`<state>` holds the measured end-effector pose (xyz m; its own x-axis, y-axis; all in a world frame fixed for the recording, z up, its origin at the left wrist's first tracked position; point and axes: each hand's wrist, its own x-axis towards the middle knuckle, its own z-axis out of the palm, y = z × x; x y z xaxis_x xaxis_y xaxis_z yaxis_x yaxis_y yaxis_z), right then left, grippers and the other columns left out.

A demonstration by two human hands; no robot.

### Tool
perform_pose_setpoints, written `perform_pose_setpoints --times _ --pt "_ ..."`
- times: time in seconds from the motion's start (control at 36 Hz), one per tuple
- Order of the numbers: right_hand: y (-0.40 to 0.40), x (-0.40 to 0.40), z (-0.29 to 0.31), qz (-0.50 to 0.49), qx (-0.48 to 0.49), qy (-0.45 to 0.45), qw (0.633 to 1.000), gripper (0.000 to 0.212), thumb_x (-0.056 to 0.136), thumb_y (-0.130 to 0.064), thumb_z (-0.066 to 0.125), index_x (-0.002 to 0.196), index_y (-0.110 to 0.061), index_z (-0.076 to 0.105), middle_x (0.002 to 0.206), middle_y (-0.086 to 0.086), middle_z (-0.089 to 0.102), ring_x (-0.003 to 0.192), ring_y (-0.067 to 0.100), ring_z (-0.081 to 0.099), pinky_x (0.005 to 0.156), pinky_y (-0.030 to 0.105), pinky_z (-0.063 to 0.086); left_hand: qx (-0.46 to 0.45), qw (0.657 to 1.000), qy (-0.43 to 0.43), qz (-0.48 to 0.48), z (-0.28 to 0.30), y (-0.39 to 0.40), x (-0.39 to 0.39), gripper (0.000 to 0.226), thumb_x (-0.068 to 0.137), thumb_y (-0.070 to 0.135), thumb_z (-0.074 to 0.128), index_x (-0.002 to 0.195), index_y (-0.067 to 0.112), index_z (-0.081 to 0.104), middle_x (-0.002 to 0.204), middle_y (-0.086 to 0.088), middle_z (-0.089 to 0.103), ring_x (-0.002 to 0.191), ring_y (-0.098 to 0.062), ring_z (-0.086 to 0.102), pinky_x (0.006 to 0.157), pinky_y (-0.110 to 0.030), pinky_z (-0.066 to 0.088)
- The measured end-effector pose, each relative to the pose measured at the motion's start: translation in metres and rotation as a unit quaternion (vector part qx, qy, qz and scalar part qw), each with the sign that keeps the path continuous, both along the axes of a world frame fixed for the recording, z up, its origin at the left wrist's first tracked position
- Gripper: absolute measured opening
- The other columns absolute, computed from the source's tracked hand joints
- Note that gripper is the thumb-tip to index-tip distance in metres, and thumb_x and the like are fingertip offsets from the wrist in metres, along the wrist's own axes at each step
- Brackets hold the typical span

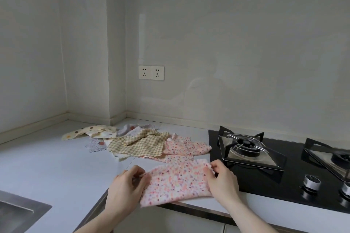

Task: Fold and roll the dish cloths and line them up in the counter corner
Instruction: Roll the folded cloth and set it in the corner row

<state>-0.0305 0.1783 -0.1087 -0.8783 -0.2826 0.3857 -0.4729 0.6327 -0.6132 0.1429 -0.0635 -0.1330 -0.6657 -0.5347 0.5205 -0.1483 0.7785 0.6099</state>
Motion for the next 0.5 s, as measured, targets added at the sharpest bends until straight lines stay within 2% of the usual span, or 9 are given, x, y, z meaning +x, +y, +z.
perform_pose_setpoints --times 0.06,0.11,0.19,0.33,0.42,0.5 --pt "0.0 0.0 0.0 0.006 -0.029 -0.01 1.0 0.012 0.096 -0.043 0.061 0.093 -0.033 0.056 0.09 -0.019 0.069 0.08 0.01 0.067 0.074 0.039 0.056 0.007 1.0 0.009 0.003 0.0 0.005 0.001 0.018 0.088 0.052 0.069 0.085 0.038 0.058 0.078 0.028 0.067 0.078 0.006 0.064 0.074 -0.031 0.052" --pt "0.001 0.001 -0.001 0.012 -0.047 -0.025 0.999 0.011 0.095 -0.043 0.063 0.098 -0.034 0.057 0.083 -0.022 0.063 0.084 0.01 0.067 0.076 0.04 0.057 0.019 1.0 0.001 0.002 0.002 0.008 0.0 0.018 0.089 0.05 0.069 0.091 0.038 0.056 0.08 0.027 0.067 0.078 0.006 0.064 0.077 -0.032 0.051" --pt "0.001 0.001 -0.001 0.017 -0.063 -0.033 0.997 0.015 0.095 -0.04 0.065 0.107 -0.037 0.056 0.09 -0.022 0.058 0.092 0.012 0.065 0.078 0.041 0.058 0.058 0.998 -0.022 0.004 0.007 0.007 -0.004 0.019 0.09 0.042 0.067 0.1 0.038 0.051 0.089 0.023 0.067 0.081 0.004 0.064 0.077 -0.031 0.053" --pt "0.003 0.001 -0.002 0.019 -0.096 -0.044 0.994 0.022 0.095 -0.026 0.067 0.112 -0.036 0.059 0.093 -0.016 0.063 0.097 0.017 0.066 0.08 0.042 0.058 0.119 0.992 -0.036 -0.025 0.008 -0.005 -0.008 0.022 0.087 0.016 0.06 0.093 0.032 0.047 0.093 0.021 0.07 0.073 -0.002 0.068 0.069 -0.037 0.057" --pt "0.004 -0.001 -0.003 0.018 -0.116 -0.039 0.992 0.021 0.095 -0.023 0.068 0.11 -0.036 0.06 0.096 -0.01 0.068 0.094 0.017 0.068 0.077 0.04 0.058 0.113 0.992 -0.05 -0.035 0.009 -0.006 -0.006 0.014 0.089 0.021 0.061 0.088 0.03 0.051 0.088 0.016 0.07 0.075 -0.006 0.067 0.071 -0.038 0.056" --pt "0.004 0.0 -0.004 0.023 -0.138 -0.036 0.99 0.02 0.094 -0.023 0.069 0.109 -0.034 0.062 0.099 -0.004 0.073 0.088 0.014 0.07 0.074 0.036 0.058 0.042 0.993 -0.096 -0.049 0.009 -0.004 -0.004 0.004 0.086 0.032 0.056 0.084 0.034 0.055 0.092 0.021 0.067 0.097 -0.007 0.057 0.086 -0.033 0.047"
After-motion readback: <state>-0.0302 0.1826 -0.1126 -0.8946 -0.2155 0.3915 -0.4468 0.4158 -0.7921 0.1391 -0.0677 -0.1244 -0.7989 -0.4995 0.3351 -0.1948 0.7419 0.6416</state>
